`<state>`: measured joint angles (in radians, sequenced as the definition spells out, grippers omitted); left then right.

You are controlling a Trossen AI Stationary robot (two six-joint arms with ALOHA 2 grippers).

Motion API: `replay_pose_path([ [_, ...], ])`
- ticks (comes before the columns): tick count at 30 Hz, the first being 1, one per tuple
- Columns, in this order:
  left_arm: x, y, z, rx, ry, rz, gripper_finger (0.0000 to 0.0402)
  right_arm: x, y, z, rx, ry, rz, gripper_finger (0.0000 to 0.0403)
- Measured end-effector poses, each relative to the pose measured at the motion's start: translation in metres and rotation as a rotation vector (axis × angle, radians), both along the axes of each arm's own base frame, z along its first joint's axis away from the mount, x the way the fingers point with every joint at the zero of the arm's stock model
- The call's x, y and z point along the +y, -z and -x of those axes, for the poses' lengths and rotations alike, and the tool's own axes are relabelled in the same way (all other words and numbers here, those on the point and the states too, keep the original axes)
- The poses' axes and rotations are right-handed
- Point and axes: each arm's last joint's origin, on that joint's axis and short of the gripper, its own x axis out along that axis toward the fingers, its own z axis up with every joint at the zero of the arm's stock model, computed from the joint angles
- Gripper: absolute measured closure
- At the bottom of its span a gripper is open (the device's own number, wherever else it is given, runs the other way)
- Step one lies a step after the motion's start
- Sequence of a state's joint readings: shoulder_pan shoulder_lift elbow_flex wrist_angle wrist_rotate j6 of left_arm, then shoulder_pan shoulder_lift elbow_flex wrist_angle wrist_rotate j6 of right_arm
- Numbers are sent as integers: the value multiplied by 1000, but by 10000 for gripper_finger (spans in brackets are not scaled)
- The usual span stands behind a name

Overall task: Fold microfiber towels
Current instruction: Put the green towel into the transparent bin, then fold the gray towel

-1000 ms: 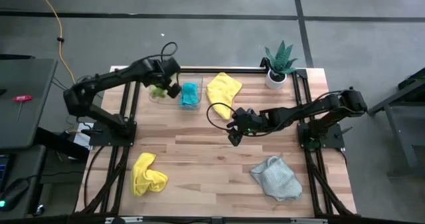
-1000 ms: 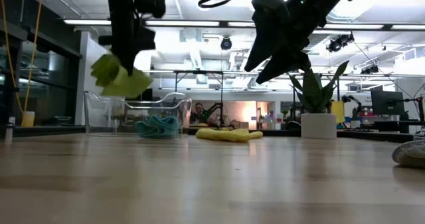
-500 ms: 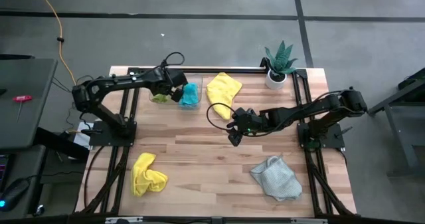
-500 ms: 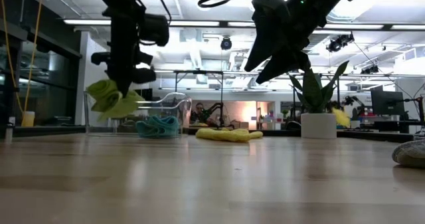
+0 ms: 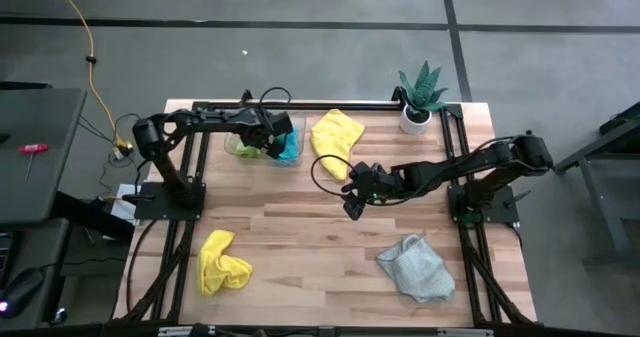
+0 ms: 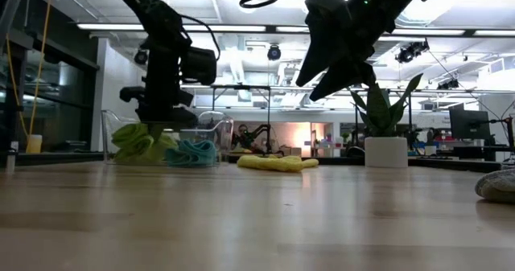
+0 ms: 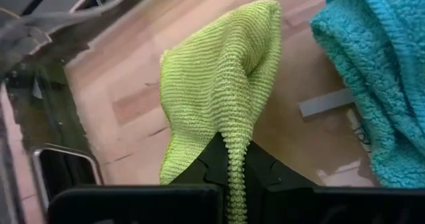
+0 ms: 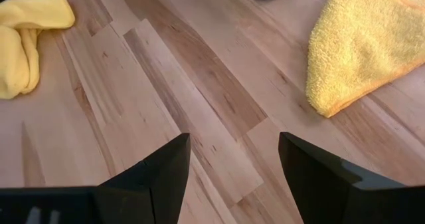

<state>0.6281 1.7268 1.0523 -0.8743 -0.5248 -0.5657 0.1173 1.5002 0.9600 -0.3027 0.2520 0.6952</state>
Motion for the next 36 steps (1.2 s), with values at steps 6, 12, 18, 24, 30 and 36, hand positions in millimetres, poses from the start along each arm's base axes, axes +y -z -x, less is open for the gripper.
replay_pose_path([
  [6, 1, 6, -1, 0, -9, 32, 392, 0, 0, 0, -2, 6, -2, 180],
  [12, 3, 8, -1, -38, -18, 65, 354, 0, 0, 0, -2, 6, -2, 180],
  [18, 7, 8, 2, -80, -38, 117, 294, 0, 0, 0, -3, 12, -8, 180],
  [24, 11, -6, -8, -146, -12, 152, 239, -1, 0, 0, -13, 60, -6, 180],
  [30, 13, -45, -21, -215, 129, 84, 217, -1, 0, 0, -14, 62, -14, 180],
  [36, -12, -97, -22, -451, 372, 64, 220, -1, -1, -1, -35, 81, -12, 180],
])
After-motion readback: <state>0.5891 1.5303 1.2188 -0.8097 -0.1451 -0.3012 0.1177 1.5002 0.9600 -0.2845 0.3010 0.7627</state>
